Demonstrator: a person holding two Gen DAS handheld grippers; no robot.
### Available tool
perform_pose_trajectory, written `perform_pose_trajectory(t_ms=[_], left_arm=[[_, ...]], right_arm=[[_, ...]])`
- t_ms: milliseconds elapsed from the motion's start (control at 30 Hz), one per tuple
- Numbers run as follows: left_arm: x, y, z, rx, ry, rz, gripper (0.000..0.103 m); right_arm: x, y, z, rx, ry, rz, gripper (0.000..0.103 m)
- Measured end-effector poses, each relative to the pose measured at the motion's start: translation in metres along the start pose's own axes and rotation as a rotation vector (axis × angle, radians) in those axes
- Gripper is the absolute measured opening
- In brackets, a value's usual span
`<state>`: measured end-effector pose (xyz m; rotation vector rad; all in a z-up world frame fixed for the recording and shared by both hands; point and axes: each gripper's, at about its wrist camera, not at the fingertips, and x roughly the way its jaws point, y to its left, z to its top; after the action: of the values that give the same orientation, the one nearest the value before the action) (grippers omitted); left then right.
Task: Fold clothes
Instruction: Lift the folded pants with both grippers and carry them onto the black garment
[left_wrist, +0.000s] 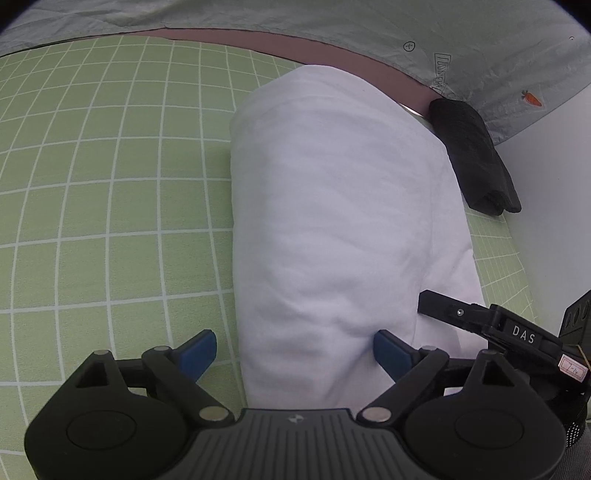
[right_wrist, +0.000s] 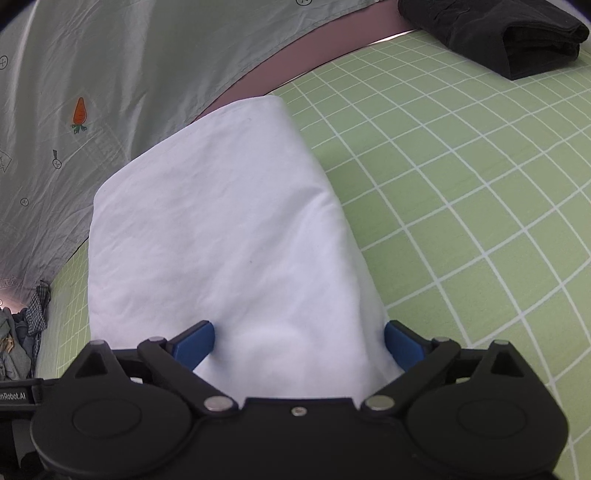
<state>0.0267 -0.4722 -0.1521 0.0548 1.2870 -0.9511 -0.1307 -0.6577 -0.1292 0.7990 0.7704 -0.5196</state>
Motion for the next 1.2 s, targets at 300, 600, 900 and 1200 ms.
perform_pose_trajectory(t_ms=[300, 600, 900, 1200], left_arm=[[-0.008, -0.009, -0.012, -0.039, -0.044, -0.063, 0.050], [-0.057, -0.033, -0.055, -0.044, -0.112, -0.097, 0.036], [-0.034, -0.113, -0.063, 0.073, -0.124, -0.172, 0.036], [0.058, -0.262, -0.059, 0.059, -0.204, -0.182, 0.035]], right_arm=[[-0.020, 0.005, -0.010, 0.032, -0.040, 0.040, 0.046], [-0.087, 0.020, -0.040, 0.058, -0.115, 0.056, 0.031], [-0.149, -0.026, -0.047, 0.108, -0.231, 0.000, 0.031], [-0.185, -0.168, 0.028, 0.099, -0.289, 0.036, 0.031]])
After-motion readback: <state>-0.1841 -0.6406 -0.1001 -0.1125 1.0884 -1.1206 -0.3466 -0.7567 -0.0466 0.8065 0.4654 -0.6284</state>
